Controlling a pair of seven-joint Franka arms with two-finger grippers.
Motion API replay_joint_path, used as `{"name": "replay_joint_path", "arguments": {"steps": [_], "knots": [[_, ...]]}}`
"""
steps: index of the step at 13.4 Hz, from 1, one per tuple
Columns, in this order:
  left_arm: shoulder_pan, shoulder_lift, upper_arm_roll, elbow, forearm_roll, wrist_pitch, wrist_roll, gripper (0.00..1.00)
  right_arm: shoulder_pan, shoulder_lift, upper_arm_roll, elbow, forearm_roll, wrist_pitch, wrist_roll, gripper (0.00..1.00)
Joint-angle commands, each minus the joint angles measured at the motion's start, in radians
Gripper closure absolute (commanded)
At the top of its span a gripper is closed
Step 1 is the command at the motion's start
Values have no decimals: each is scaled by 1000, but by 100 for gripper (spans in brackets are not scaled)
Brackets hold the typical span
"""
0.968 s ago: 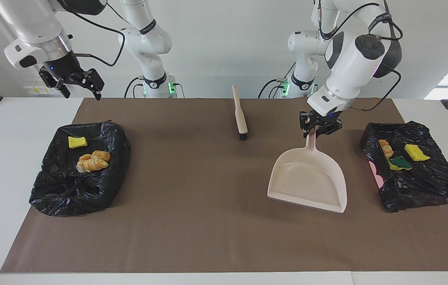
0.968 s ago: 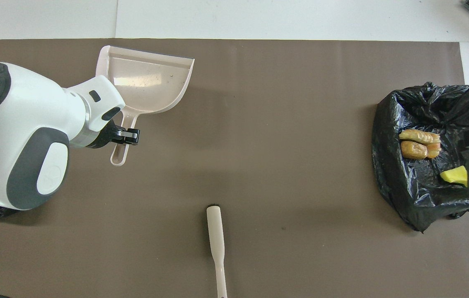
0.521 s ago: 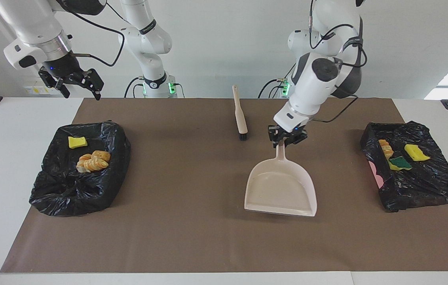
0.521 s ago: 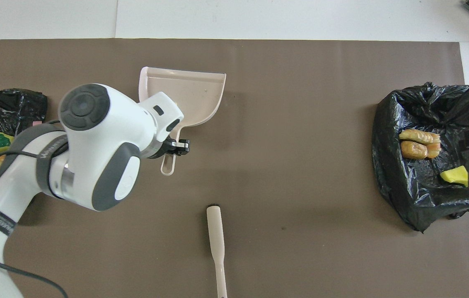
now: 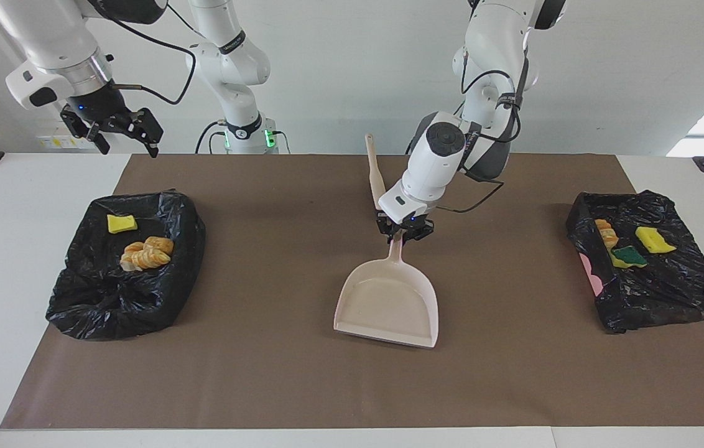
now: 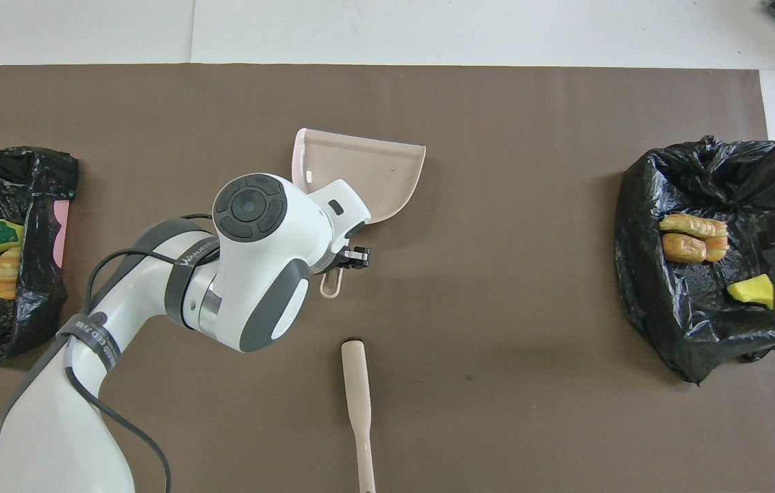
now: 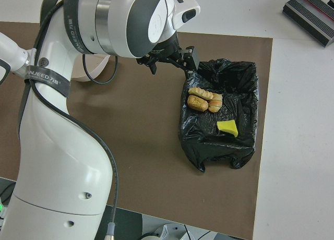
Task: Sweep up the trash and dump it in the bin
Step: 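Bring the empty dustpan back and set it on the table with the left gripper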
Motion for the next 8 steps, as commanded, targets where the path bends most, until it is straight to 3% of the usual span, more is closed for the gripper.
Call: {"name": "replay_joint_path", "arguments": {"steps": [1, 8], "knots": [[-58, 24, 21, 4, 3, 36, -76, 100, -11, -10, 6, -11, 9, -7, 12, 0], [-111, 87, 24, 34, 88, 49, -240, 100, -11, -10, 6, -11, 6, -7, 10, 0]]}}
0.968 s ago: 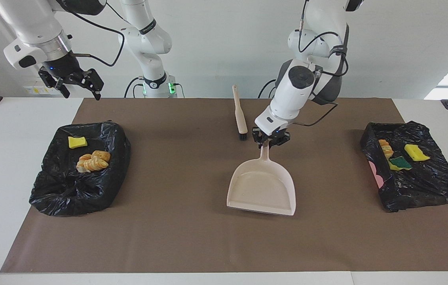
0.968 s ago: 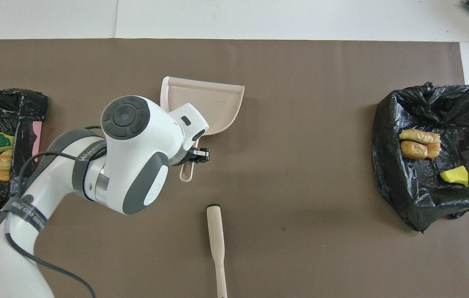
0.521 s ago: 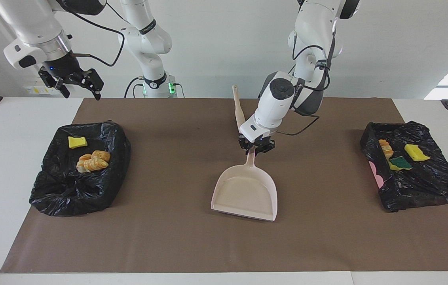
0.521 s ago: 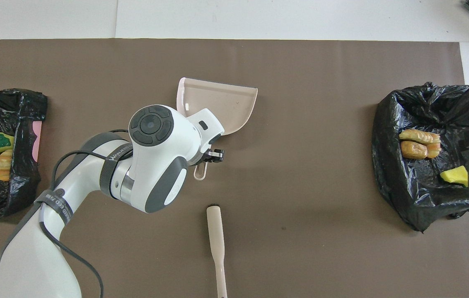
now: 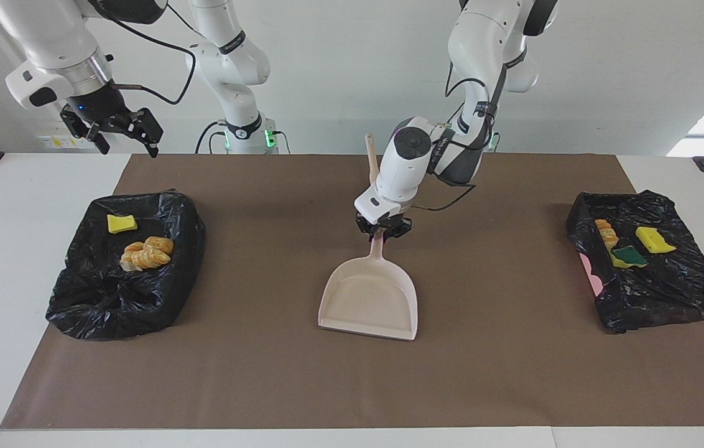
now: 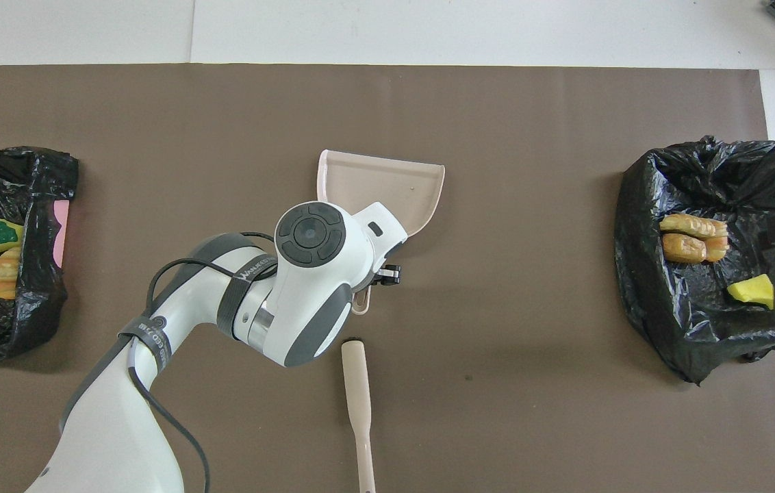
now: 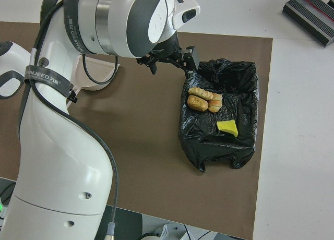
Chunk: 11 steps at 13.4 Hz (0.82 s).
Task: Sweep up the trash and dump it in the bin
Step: 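Bring the empty dustpan back and set it on the table with the left gripper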
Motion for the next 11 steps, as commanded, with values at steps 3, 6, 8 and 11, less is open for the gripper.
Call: {"name": "replay_joint_path", "arguments": {"steps": [3, 6, 8, 11], "knots": [[-28, 49, 20, 73, 93, -20, -92, 100, -12, -12, 6, -11, 6, -7, 10, 0], [-20, 50, 20, 71, 87, 3, -97, 100, -12, -12, 6, -11, 6, -7, 10, 0], [-17, 50, 20, 71, 87, 25, -97, 45, -12, -13, 6, -12, 6, -7, 10, 0], [32, 0, 21, 71, 87, -36, -86, 0, -12, -15, 6, -18, 6, -7, 10, 0]]}}
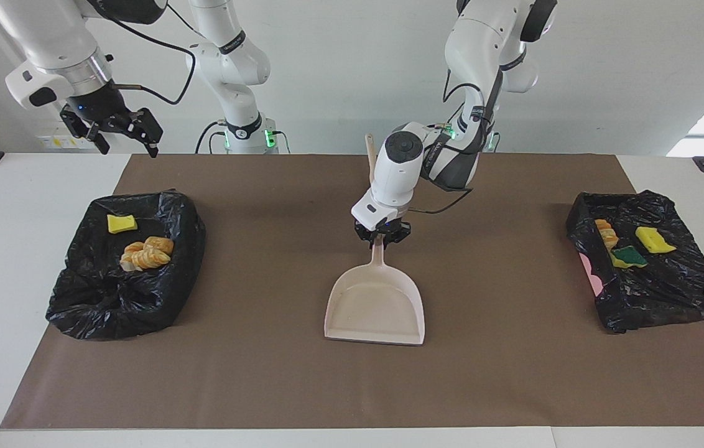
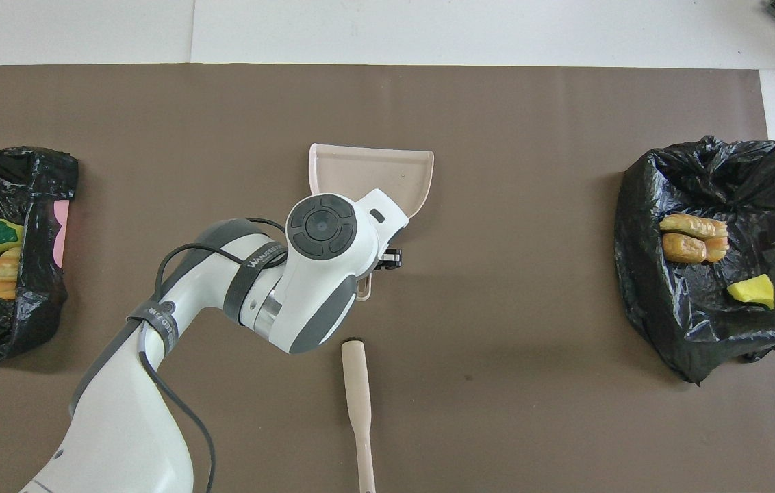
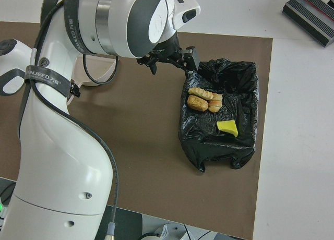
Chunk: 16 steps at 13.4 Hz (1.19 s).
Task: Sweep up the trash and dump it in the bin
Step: 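Bring the empty dustpan back and set it on the table with the left gripper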
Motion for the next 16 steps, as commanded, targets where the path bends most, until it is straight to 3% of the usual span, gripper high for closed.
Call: {"name": "replay_joint_path", "arguments": {"steps": [1, 5, 9, 16], "knots": [[50, -63, 8, 6, 19, -68, -8, 0, -12, -15, 7, -18, 6, -7, 12, 0], [175, -163, 12, 2, 26, -189, 22, 0, -12, -23, 7, -29, 6, -6, 12, 0], [333, -275, 12, -18, 26, -330, 194, 0, -4, -27, 8, -38, 14, 8, 10, 0], [533, -359, 11, -41, 25, -447, 485, 0, 85, 40, 37, -16, 8, 40, 79, 0]]}}
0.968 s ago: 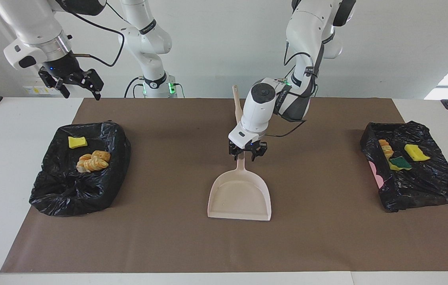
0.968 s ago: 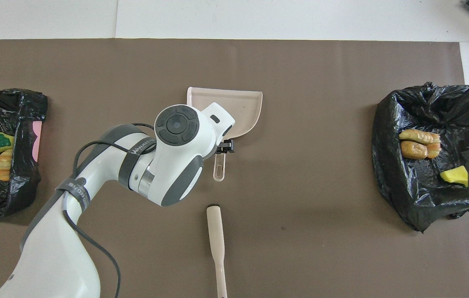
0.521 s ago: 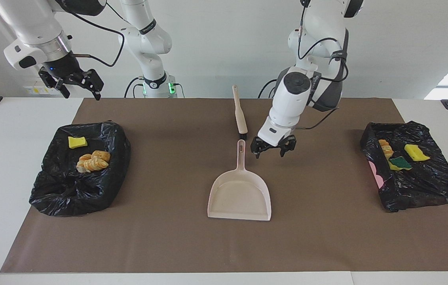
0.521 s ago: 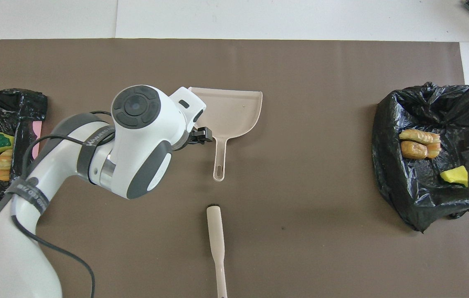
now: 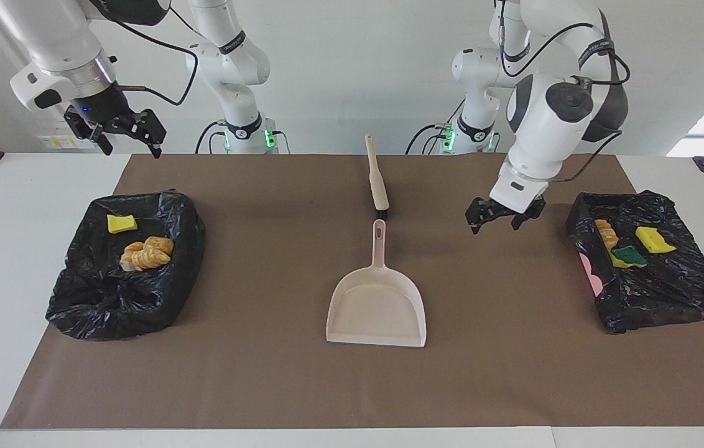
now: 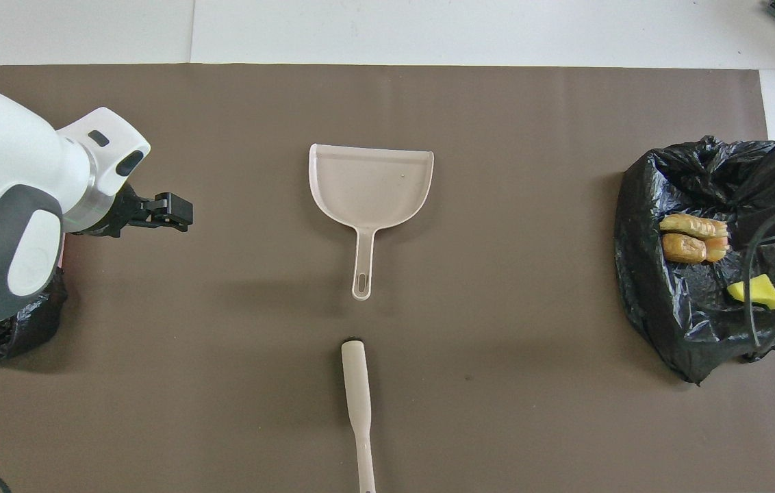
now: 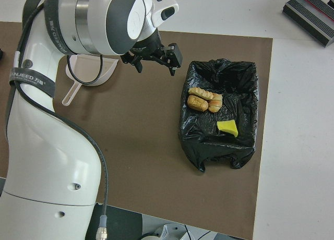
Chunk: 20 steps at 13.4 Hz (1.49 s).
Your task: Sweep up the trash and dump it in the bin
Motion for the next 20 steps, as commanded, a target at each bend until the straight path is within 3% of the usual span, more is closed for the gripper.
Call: {"name": "replay_joint_path", "arguments": {"steps": [1, 6, 12, 16, 18, 20], "knots": [[70, -43, -12, -33, 11, -35, 97, 0, 41, 52, 23, 21, 3, 31, 66, 0], [119, -88, -9, 10, 11, -45, 164, 0, 158, 141, 26, 41, -3, 146, 206, 0], [125, -99, 2, 200, 3, -199, 163, 0, 311, 252, 26, 44, 10, 287, 451, 0], [125, -99, 1, 292, 8, -341, 160, 0, 234, 290, 21, 153, 11, 196, 371, 0], [124, -118, -1, 288, 3, -353, 160, 0, 154, 269, 21, 154, 13, 157, 265, 0], [122, -158, -4, 245, -21, -336, 157, 0, 97, 199, 17, 144, 14, 149, 161, 0]]}}
